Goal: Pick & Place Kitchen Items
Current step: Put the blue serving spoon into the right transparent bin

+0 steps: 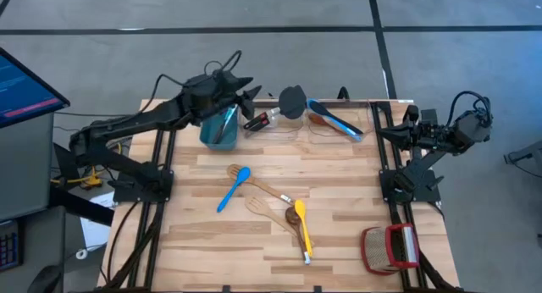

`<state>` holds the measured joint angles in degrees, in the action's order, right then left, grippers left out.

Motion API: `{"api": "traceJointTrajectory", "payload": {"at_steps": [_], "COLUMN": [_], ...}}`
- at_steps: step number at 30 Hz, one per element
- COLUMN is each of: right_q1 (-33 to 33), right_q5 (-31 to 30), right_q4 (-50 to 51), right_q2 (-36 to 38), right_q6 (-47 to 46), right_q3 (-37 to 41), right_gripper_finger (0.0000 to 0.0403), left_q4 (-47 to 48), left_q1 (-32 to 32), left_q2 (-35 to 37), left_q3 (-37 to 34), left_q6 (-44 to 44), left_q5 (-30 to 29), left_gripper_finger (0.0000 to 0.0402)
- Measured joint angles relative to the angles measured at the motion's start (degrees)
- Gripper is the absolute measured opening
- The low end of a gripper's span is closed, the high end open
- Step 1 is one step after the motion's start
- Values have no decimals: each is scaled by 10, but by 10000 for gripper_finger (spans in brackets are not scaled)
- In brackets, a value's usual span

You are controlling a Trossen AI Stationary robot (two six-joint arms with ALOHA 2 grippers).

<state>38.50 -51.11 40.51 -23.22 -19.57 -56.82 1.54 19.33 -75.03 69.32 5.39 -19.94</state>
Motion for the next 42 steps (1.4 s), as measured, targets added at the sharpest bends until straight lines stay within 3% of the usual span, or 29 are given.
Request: {"api": "traceJointTrajectory", "payload": {"at_steps": [25,37,42], "right_q1": [0,0,0], "right_q5": [0,0,1], "right_q4": [0,0,0], "right_q2": [0,0,0], "right_q6": [0,0,0], "right_q3": [0,0,0], "right_gripper_finger": [0,0,0], "left_q4": [-1,-4,-53], "left_q1": [-205,-268,-302], "left_q2": [24,16,-12], "left_q3": [0,0,0], "left_q6": [3,226,285], "left_q5": [2,-1,-1], "left_gripper_finger": [175,175,156]}}
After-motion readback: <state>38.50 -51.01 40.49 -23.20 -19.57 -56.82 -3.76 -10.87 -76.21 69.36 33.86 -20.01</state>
